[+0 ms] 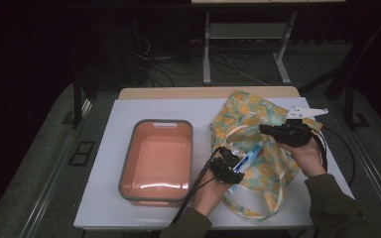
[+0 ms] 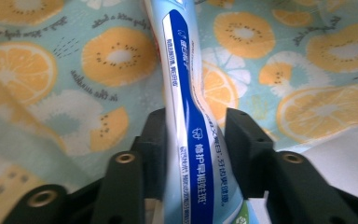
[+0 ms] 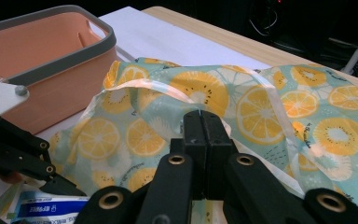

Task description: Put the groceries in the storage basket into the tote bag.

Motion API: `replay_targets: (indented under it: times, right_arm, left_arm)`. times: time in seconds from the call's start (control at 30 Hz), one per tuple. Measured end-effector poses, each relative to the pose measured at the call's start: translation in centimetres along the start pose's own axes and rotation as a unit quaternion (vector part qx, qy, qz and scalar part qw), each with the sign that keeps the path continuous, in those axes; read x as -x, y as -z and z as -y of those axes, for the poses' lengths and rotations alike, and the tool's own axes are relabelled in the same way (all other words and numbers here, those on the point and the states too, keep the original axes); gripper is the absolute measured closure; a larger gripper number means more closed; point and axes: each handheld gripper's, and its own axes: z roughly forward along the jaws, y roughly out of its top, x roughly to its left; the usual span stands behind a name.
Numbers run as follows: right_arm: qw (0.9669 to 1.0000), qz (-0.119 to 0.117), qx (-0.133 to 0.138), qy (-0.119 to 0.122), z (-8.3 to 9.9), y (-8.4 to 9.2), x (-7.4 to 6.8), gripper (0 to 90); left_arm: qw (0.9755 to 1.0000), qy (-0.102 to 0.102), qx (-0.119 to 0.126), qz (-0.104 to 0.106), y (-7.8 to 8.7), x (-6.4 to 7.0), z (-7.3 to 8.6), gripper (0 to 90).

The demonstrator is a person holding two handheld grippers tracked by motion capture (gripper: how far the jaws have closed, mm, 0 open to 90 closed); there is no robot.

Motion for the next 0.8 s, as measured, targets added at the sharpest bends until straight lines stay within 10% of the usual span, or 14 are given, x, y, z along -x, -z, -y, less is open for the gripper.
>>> replay_targets:
  times: [0.8]
  right_arm:
    - [1.0000, -0.005, 0.002, 0.001, 0.0, 0.0, -0.1, 89.8]
  left_arm:
    - [0.9986, 0.045, 0.016, -0.023, -3.1, -4.0, -5.2, 70.4]
